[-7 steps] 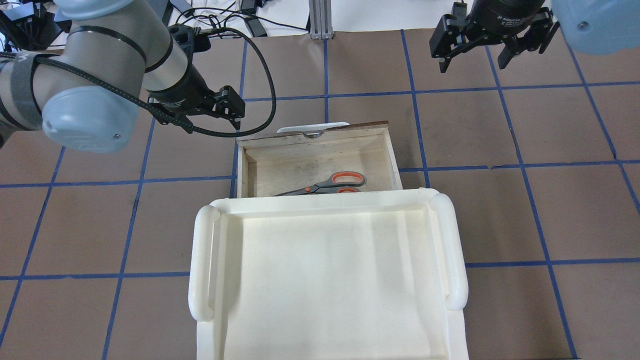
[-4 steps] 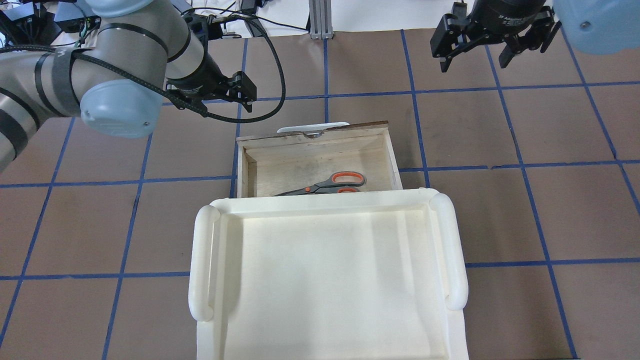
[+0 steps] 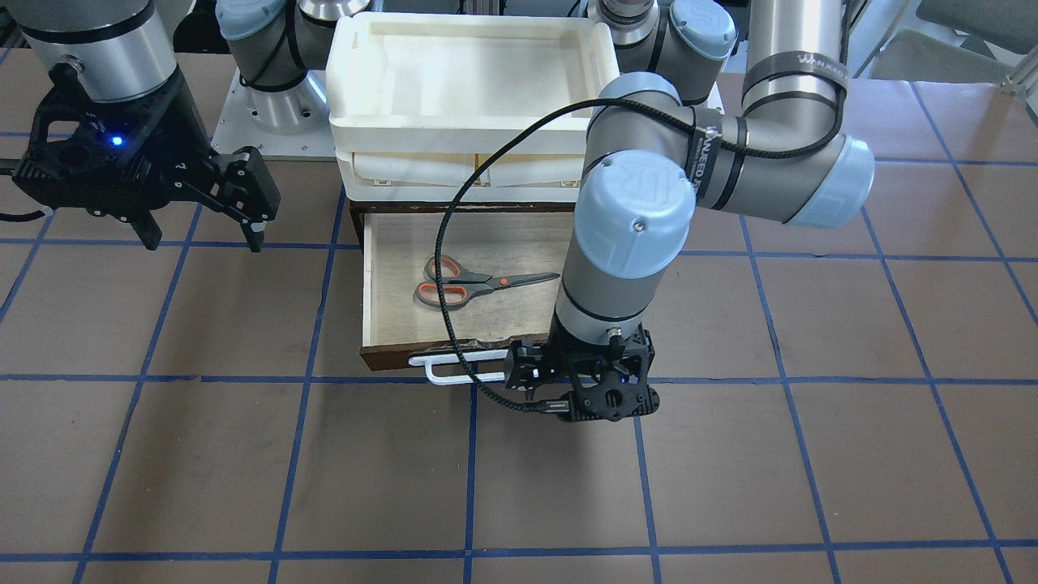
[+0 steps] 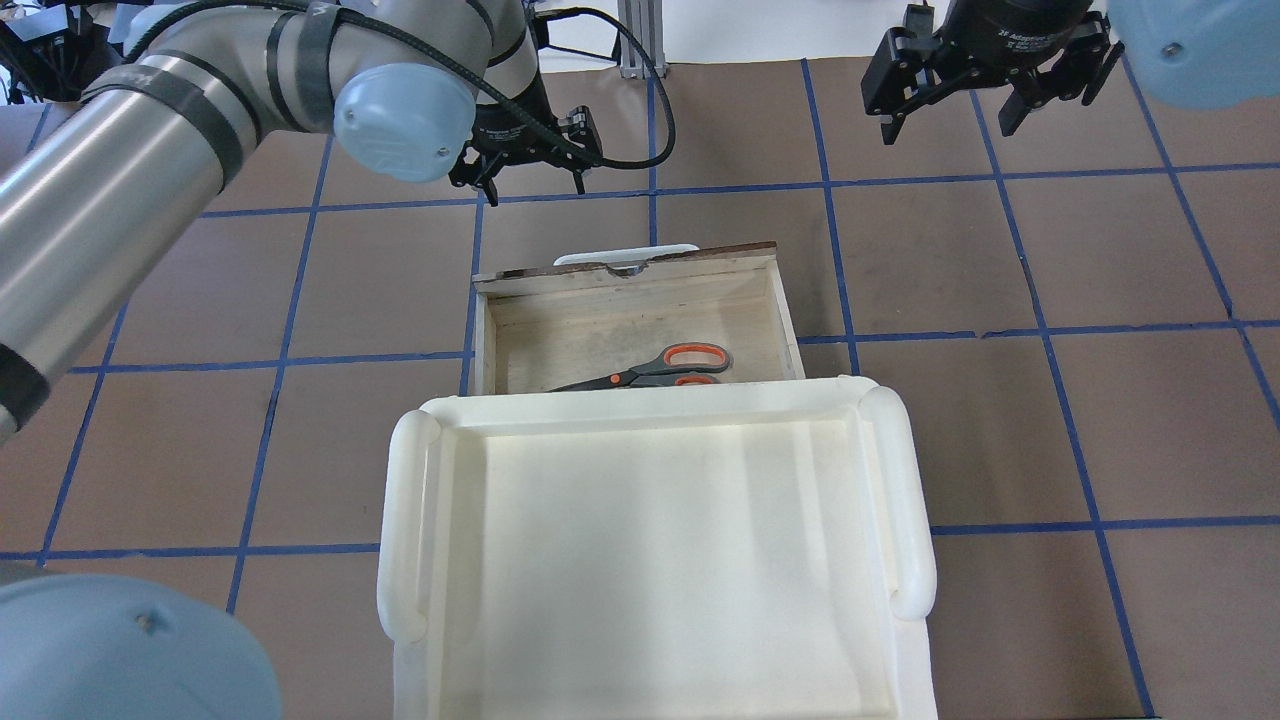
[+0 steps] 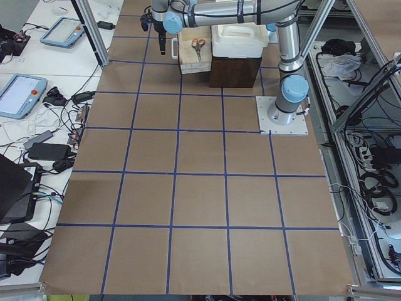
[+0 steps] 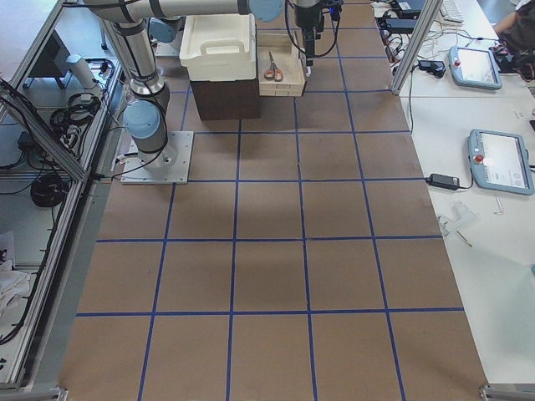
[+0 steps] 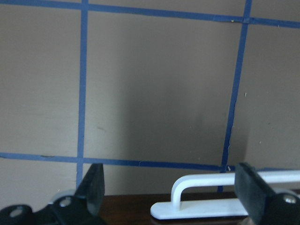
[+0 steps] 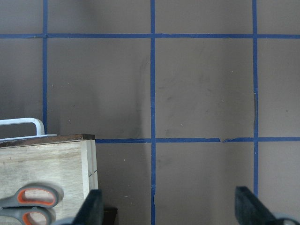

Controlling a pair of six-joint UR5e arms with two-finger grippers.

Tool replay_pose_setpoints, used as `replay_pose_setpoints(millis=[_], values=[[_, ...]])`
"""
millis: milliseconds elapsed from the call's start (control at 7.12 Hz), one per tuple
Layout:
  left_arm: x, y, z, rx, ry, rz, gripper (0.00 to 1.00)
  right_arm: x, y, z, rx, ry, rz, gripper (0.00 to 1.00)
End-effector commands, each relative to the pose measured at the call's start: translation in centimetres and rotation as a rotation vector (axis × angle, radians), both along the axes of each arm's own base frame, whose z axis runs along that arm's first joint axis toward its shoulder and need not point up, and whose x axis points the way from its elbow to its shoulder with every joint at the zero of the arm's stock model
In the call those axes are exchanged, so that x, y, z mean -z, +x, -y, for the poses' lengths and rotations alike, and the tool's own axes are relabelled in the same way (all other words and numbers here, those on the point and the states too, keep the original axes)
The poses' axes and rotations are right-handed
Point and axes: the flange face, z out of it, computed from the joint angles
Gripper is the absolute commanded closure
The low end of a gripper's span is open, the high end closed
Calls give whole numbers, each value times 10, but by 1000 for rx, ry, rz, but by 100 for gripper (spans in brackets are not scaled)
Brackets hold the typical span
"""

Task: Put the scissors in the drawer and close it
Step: 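Swing the left gripper over to the drawer's white handle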

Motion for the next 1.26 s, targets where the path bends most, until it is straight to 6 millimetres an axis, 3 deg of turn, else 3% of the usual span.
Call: replay_pose_setpoints(millis=[0,281,561,982,1123], values=[[30,-35,30,-26,-10,10,0,-1,0,-1,-1,-3,-3,0],[69,-54,31,33,51,26,0,-3,0,-2,0,-5,-1,0],[85,-67,26,47,115,-34,0,-3,0,-2,-1,-6,3,0],[110,-68,26,90,173,-37,0,-3,0,-2,-2,-5,2,0],[120,-69,26,73,193,-31,6,-2,0,-2,-2,-2,2,0]])
